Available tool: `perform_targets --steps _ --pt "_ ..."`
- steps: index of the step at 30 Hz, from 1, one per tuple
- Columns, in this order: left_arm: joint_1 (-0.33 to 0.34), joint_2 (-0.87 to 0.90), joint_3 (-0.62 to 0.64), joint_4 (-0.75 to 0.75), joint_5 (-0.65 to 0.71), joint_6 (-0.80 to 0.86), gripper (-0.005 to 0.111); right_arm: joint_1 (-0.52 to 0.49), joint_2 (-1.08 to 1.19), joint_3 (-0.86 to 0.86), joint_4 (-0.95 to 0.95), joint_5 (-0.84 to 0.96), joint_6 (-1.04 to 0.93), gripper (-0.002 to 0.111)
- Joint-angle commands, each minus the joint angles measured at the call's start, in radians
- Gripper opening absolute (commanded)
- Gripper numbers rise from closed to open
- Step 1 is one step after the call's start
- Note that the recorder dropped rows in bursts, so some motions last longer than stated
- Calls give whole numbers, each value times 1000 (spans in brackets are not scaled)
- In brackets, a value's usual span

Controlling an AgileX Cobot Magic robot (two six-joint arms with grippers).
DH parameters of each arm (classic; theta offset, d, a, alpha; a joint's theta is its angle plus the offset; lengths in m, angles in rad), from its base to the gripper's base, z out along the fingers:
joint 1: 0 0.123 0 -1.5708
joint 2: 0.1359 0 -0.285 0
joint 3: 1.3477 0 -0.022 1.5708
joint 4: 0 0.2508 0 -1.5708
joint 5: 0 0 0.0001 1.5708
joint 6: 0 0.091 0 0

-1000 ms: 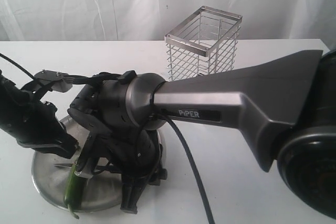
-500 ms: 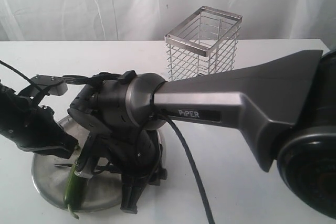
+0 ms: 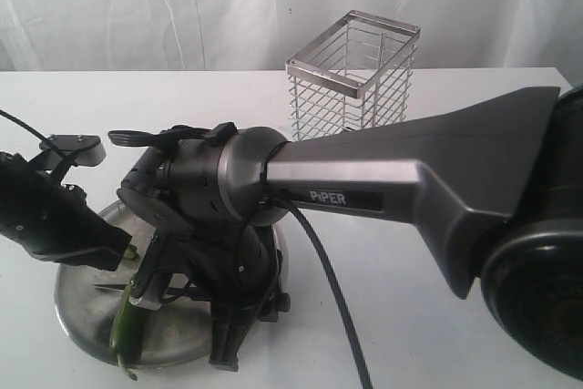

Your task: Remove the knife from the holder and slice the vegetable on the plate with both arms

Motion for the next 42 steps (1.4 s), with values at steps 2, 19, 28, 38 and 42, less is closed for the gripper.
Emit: perform_targets --steps 2,19,28,38,42 --pt "0 13 5 -28 -28 19 0 -3 1 -2 -11 -7 -3 0" --pt "0 189 -31 -42 -17 46 0 -3 1 -2 5 -7 -1 0" --pt "2 38 -91 25 69 32 0 -3 -1 -2 -10 -7 6 0" --pt "-4 -18 -53 111 136 -57 0 -3 -1 -2 -10 -7 8 0" --pt "-4 -18 -45 103 136 -57 0 -3 -1 -2 -12 -7 9 0"
